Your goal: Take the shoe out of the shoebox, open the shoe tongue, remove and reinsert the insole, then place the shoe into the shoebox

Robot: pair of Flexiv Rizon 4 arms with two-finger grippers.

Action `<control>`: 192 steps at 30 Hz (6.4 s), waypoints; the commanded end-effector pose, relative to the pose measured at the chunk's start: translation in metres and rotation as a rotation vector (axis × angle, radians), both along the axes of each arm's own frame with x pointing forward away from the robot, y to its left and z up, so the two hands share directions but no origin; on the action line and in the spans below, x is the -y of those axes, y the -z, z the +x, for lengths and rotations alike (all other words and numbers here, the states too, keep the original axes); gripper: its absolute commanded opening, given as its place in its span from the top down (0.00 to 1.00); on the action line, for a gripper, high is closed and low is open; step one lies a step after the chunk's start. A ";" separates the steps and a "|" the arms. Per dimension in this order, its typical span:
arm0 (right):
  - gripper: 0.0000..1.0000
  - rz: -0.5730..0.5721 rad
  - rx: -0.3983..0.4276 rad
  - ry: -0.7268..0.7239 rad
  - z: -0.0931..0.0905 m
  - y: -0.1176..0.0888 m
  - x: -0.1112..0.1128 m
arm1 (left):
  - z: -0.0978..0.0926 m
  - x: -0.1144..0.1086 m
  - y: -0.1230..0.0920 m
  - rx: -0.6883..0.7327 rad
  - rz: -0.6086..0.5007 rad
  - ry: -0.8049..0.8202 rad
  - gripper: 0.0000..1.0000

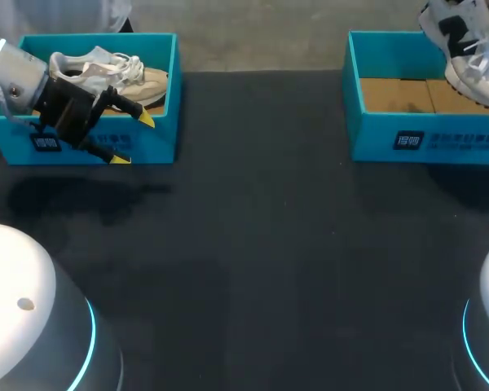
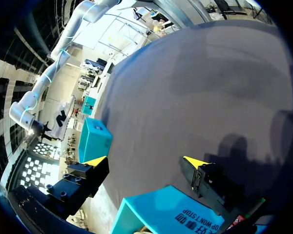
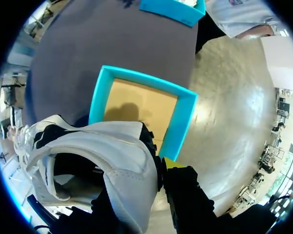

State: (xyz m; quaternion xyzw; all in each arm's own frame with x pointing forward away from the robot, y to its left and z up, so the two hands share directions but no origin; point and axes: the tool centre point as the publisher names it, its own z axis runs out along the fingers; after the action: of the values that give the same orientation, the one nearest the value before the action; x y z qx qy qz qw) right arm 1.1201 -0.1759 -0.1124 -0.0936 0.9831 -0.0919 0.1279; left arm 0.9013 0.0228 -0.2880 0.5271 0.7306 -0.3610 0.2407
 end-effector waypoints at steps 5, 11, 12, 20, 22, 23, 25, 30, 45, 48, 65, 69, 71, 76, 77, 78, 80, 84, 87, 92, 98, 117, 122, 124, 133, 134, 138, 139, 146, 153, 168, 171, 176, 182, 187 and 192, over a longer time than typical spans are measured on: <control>1.00 0.020 -0.007 -0.033 0.035 0.013 0.043 | -0.001 0.000 -0.001 0.001 0.004 -0.002 0.00; 1.00 0.010 -0.021 -0.042 0.054 0.021 0.062 | -0.001 0.000 -0.001 0.001 0.004 -0.002 0.00; 1.00 0.010 -0.021 -0.046 0.055 0.021 0.063 | -0.001 0.000 -0.001 0.001 0.004 -0.002 0.00; 1.00 0.004 -0.079 0.051 0.061 0.025 0.073 | -0.001 0.000 -0.001 0.001 0.004 -0.002 0.00; 1.00 0.002 -0.109 0.147 0.063 0.028 0.079 | -0.001 0.000 -0.001 0.001 0.004 -0.002 0.00; 1.00 0.016 -0.118 0.210 0.064 0.028 0.084 | -0.001 0.000 -0.001 0.001 0.004 -0.002 0.00; 1.00 0.046 -0.130 0.341 0.064 0.030 0.094 | -0.001 0.000 -0.001 0.001 0.004 -0.002 0.00; 1.00 0.149 -0.089 0.662 0.054 0.033 0.120 | -0.001 0.000 -0.001 0.001 0.004 -0.002 0.00; 1.00 0.277 -0.003 1.317 0.010 0.040 0.151 | -0.001 0.000 -0.001 0.001 0.004 -0.002 0.00; 1.00 0.252 0.020 1.409 0.003 0.043 0.145 | -0.001 0.000 -0.001 0.001 0.004 -0.002 0.00; 1.00 0.266 0.023 1.862 -0.053 0.071 0.145 | -0.001 0.000 -0.001 0.001 0.004 -0.002 0.00; 1.00 0.289 0.030 1.902 -0.062 0.076 0.143 | -0.001 0.000 -0.001 0.001 0.004 -0.002 0.00; 1.00 0.291 0.037 1.900 -0.068 0.074 0.139 | -0.001 0.000 -0.001 0.001 0.004 -0.002 0.00; 1.00 0.291 0.037 1.900 -0.068 0.074 0.139 | -0.001 0.000 -0.001 0.001 0.004 -0.002 0.00; 1.00 0.291 0.037 1.900 -0.068 0.074 0.139 | -0.001 0.000 -0.001 0.001 0.004 -0.002 0.00; 1.00 0.291 0.037 1.900 -0.068 0.074 0.139 | -0.001 0.000 -0.001 0.001 0.004 -0.002 0.00; 1.00 0.291 0.037 1.900 -0.068 0.074 0.139 | -0.001 0.000 -0.001 0.001 0.004 -0.002 0.00; 1.00 0.291 0.037 1.900 -0.068 0.074 0.139 | -0.001 0.000 -0.001 0.001 0.004 -0.002 0.00; 1.00 0.291 0.037 1.900 -0.068 0.074 0.139 | -0.001 0.000 -0.001 0.001 0.004 -0.002 0.00; 1.00 0.321 0.051 1.901 -0.067 0.074 0.138 | -0.001 0.000 -0.001 0.001 0.004 -0.002 0.00; 1.00 0.284 0.109 1.958 -0.068 0.086 0.138 | -0.001 0.000 -0.001 0.001 0.004 -0.002 0.00; 1.00 0.349 0.140 1.933 -0.079 0.124 0.150 | -0.001 0.000 -0.001 0.001 0.004 -0.002 0.00; 1.00 0.343 0.144 1.932 -0.083 0.136 0.155 | -0.001 0.000 -0.001 0.001 0.004 -0.002 0.00; 1.00 0.350 0.142 1.936 -0.084 0.141 0.157 | -0.001 0.000 -0.001 0.001 0.004 -0.002 0.00; 1.00 0.294 0.179 1.988 -0.087 0.169 0.168 | -0.001 0.000 -0.001 0.001 0.004 -0.002 0.00; 1.00 0.311 0.165 2.013 -0.090 0.170 0.172 | -0.001 0.000 -0.001 0.001 0.004 -0.002 0.00; 1.00 0.311 0.165 2.013 -0.090 0.170 0.172 | -0.001 0.000 -0.001 0.001 0.004 -0.002 0.00; 1.00 0.311 0.165 2.013 -0.090 0.170 0.172 | -0.001 0.000 -0.001 0.001 0.004 -0.002 0.00; 1.00 0.311 0.165 2.013 -0.090 0.170 0.172 | -0.001 0.000 -0.001 0.001 0.004 -0.002 0.00; 1.00 0.311 0.165 2.013 -0.090 0.170 0.172 | -0.001 0.000 -0.001 0.001 0.004 -0.002 0.00; 1.00 0.263 0.219 1.987 -0.094 0.176 0.156 | -0.001 0.000 -0.001 0.001 0.004 -0.002 0.00; 1.00 0.261 0.222 1.983 -0.095 0.179 0.155 | -0.001 0.000 -0.001 0.001 0.004 -0.002 0.00; 1.00 0.241 0.205 1.982 -0.093 0.192 0.157 | -0.001 0.000 -0.001 0.001 0.004 -0.002 0.00; 1.00 0.245 0.189 1.975 -0.092 0.199 0.158 | -0.001 0.000 -0.001 0.001 0.004 -0.002 0.00; 1.00 0.240 0.181 1.961 -0.092 0.205 0.158 | -0.001 0.000 -0.001 0.001 0.004 -0.002 0.00; 1.00 0.242 0.176 1.950 -0.092 0.210 0.158 | -0.001 0.000 -0.001 0.001 0.004 -0.002 0.00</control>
State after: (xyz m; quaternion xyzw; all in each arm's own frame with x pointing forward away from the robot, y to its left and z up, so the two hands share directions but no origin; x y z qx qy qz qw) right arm 1.0258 -0.3326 -0.3207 0.7791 0.6186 -0.0638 0.0798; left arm 0.9013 0.0229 -0.2880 0.5270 0.7307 -0.3610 0.2407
